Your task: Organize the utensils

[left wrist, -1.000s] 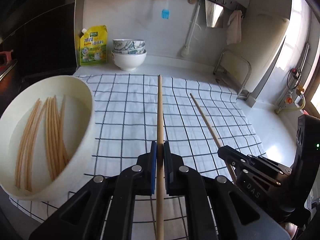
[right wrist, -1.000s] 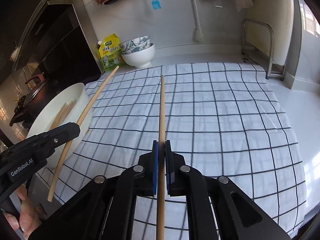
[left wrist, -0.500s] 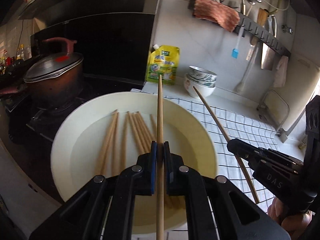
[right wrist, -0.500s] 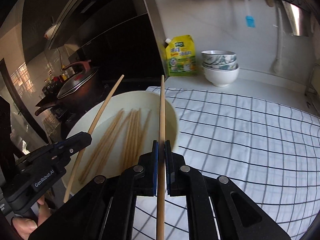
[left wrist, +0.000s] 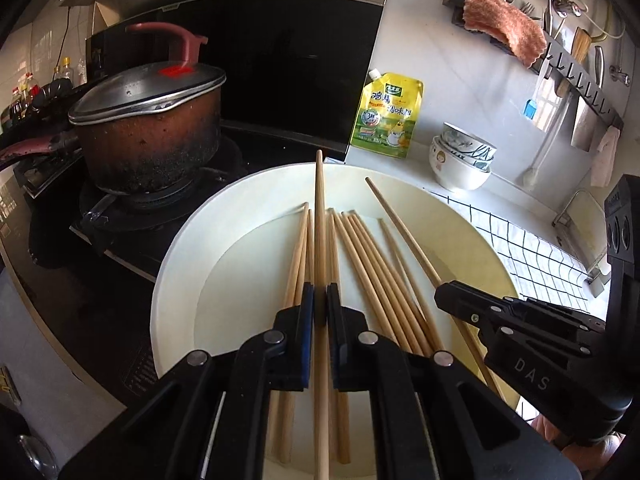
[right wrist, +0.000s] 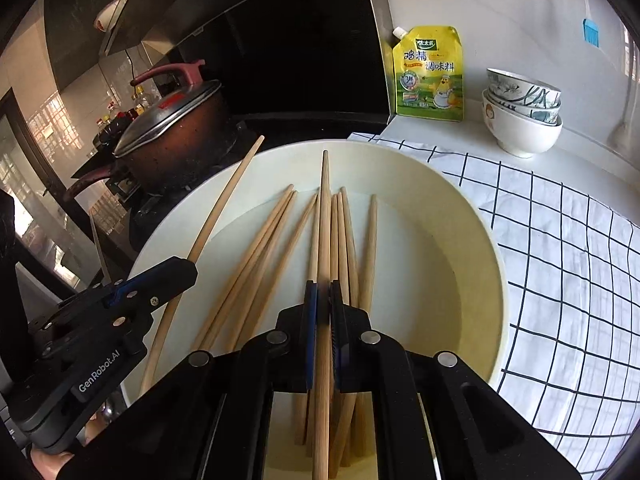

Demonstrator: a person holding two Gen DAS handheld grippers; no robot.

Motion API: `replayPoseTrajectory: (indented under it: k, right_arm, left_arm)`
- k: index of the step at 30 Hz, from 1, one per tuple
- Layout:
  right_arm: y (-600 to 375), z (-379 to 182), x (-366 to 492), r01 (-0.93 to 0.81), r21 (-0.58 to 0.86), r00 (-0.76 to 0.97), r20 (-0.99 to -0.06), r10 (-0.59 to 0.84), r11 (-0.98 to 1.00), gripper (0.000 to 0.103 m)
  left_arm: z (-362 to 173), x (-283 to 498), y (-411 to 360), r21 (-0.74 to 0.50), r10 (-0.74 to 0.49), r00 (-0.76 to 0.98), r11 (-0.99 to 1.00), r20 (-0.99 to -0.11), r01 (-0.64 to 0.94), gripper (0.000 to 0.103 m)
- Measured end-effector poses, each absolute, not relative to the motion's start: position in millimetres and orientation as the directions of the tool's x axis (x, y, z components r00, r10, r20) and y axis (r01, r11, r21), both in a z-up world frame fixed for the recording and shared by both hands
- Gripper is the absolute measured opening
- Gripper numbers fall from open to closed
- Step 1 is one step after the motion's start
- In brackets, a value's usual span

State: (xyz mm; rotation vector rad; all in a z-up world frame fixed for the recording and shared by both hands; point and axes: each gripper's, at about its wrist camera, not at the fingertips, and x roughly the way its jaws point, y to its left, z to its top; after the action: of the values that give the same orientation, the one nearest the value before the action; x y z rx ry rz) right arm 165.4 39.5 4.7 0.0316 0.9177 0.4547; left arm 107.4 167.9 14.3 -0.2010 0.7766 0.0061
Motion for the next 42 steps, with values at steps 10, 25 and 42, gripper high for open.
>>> replayPoseTrajectory:
  k: [10, 25, 42]
  right_arm:
    - [26, 7, 151, -0.345, 0.213, 0.549, -0.745, 0.380, 0.914, 0.013]
    - [21, 22, 106, -0.338, 0.141, 0.611, -0.719, 0.331, 0.931, 0.020]
    - [13, 29, 82, -0.321, 0.127, 0.646, -0.695, 0.315, 0.938, 0.029]
  left_arm:
    - [15, 91, 177, -0.181, -0.033, 0.717, 0.975, -0.696, -0.130, 0.051]
    - [22, 65, 171, -0.125, 0.020, 0.716, 0.981, -0.698, -0.149, 0.051]
    - [37, 46, 163, -0.096, 0.047, 0.742, 0.984, -0.669, -0.149, 0.062]
